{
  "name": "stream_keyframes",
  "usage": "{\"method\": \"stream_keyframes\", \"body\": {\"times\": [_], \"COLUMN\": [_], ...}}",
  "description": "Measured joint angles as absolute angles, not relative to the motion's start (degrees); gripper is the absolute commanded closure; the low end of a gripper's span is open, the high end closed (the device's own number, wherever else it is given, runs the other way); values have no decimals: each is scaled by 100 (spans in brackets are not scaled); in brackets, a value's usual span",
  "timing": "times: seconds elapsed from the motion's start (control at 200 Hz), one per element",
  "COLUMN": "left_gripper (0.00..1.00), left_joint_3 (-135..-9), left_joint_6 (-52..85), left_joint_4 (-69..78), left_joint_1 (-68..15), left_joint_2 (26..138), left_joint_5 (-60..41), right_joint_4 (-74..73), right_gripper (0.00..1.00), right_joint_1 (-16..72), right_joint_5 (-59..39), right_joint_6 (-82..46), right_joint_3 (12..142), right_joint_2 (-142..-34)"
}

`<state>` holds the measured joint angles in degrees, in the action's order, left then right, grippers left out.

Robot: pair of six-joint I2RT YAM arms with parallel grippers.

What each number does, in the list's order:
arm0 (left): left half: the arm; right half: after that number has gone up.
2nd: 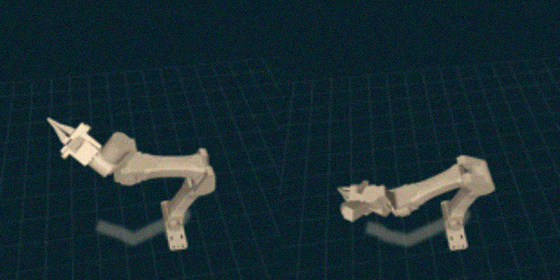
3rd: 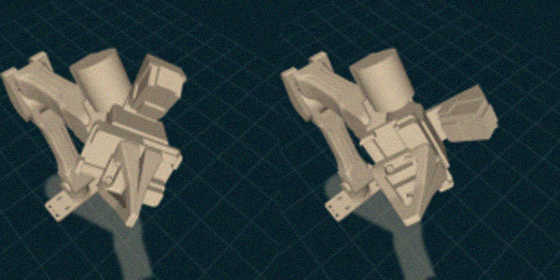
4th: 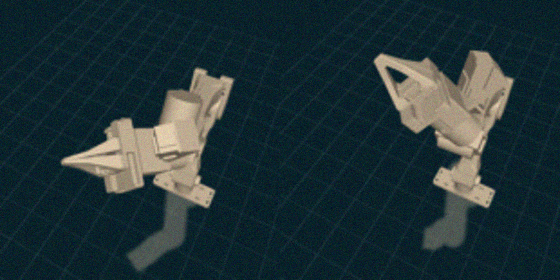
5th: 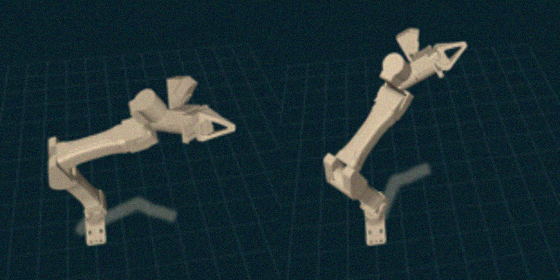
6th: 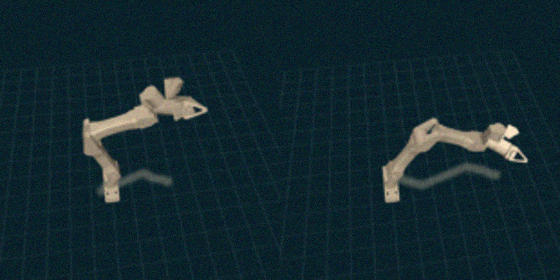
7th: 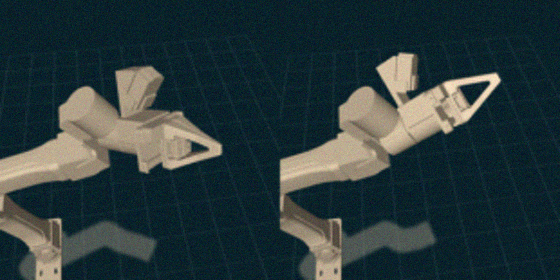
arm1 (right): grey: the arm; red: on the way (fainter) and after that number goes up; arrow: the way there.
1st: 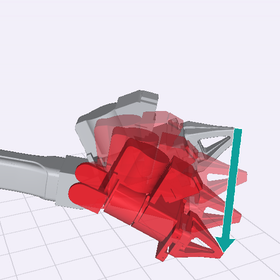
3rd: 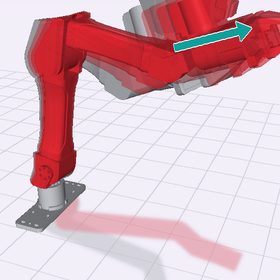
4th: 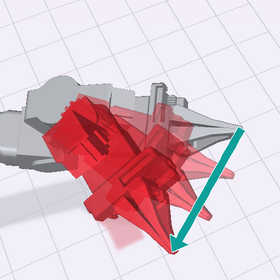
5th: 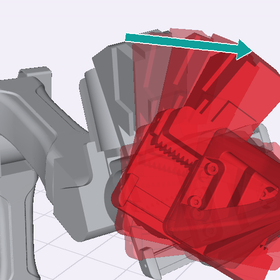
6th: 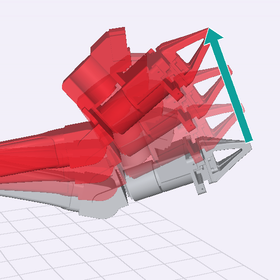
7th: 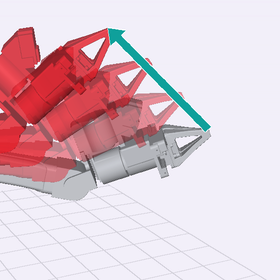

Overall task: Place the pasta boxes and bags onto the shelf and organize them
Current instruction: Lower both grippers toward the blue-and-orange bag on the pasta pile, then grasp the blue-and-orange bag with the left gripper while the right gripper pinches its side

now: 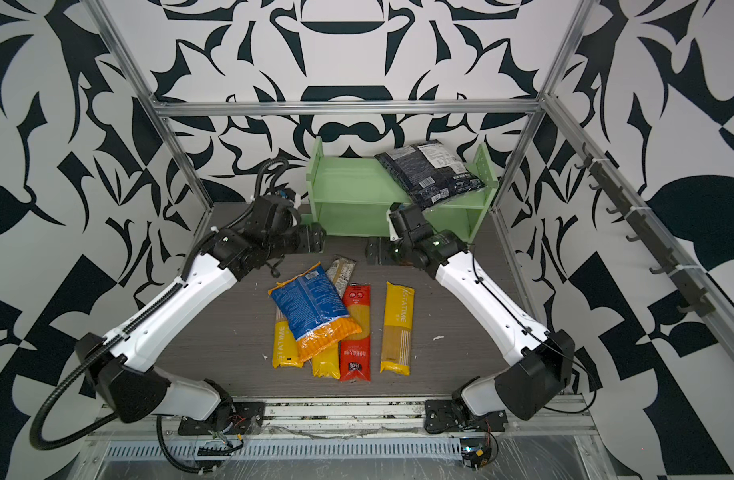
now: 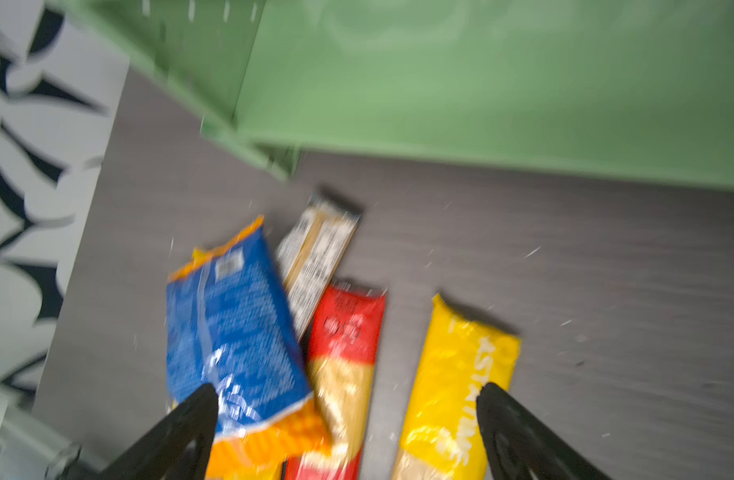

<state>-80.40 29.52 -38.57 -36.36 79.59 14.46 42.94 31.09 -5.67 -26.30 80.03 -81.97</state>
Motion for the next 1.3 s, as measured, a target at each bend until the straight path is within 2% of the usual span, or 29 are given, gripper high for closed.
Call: {"method": "stream_keyframes", "body": {"times": [0.255,0.39,0.565,0.865,1.085,1.3], "left_gripper": [9,23,26,28,23,26], "left_joint_3": [-6095,-5511,-4851,-4064,-4018,-3962], "left_joint_6": [4257,4899,5513,6121,6195,6228], "left_joint_4": [-3983,-3931,-3883,-3616,-3301,-3083], "left_joint_1": [-3625,-3623,-3623,-3623,-3623,-3623], "left_joint_2": [6628,6191,5896,5671,5966,6222], "left_joint_5": [1758,1728,1542,1262,1188,1157], "right_joint_4": [4123,3854,3583,3218,3201,3183], "right_gripper": [1,1,0,0,3,5], "right_joint_1": [3120,3120,3120,3129,3225,3319], "right_joint_5": [-1796,-2477,-3048,-3347,-3288,-3345], "right_joint_6": [-2545,-2523,-2421,-2322,-2049,-1780], "right_joint_3": [7540,7404,7363,7345,7391,7474], "right_joint_2": [-8886,-9343,-9843,-10213,-10449,-10755]}}
